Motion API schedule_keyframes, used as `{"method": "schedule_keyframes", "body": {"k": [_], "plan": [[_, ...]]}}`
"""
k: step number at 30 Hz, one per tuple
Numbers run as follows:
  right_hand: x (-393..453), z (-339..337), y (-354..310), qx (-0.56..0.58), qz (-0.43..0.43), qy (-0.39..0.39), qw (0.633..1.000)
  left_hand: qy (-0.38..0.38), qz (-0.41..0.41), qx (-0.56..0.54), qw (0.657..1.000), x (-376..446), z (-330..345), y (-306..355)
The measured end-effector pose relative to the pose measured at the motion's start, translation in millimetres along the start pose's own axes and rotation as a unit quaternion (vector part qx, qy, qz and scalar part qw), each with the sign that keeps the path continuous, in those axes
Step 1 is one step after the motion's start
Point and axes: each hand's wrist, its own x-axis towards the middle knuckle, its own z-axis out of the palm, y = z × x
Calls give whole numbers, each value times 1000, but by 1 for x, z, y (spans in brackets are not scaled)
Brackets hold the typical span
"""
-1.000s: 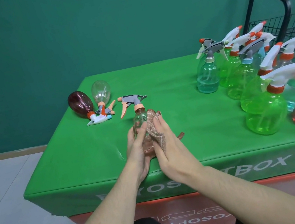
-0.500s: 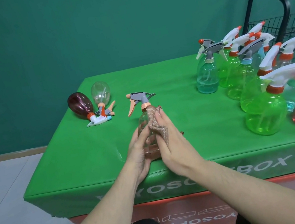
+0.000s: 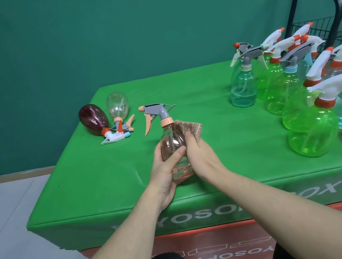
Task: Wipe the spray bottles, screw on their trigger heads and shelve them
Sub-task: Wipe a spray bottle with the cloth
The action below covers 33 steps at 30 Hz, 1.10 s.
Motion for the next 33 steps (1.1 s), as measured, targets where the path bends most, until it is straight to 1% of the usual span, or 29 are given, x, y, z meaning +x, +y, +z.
{"method": "schedule_keyframes", "body": {"k": [5, 13, 16, 18, 20, 22, 25, 29, 31, 33], "plan": [[-6, 3, 2, 44, 49, 12, 998, 22, -8, -8, 1000, 3, 3, 1], [-3, -1, 8, 147, 97, 44, 983, 38, -11, -68, 997, 9, 19, -3], [-2, 0, 12, 213, 116, 48, 969, 51, -8, -75, 996, 12, 28, -4], [-3, 0, 12, 266, 139, 61, 952, 56, -12, -63, 996, 12, 37, -3], [-5, -2, 12, 309, 149, 52, 938, 61, -11, -46, 997, 12, 46, -3], [-7, -8, 10, 345, 148, 41, 926, 64, 9, -48, 997, 12, 54, -4], [-8, -17, 8, 372, 147, 46, 916, 57, 50, -7, 997, 15, 60, -5], [-6, -27, 12, 379, 152, 48, 911, 44, 88, 103, 990, 25, 63, -6], [-5, -36, 16, 372, 163, 46, 913, 35, 95, 161, 982, 29, 65, -5], [-5, -47, 22, 358, 168, 37, 918, 28, 96, 196, 975, 34, 67, -4]]}}
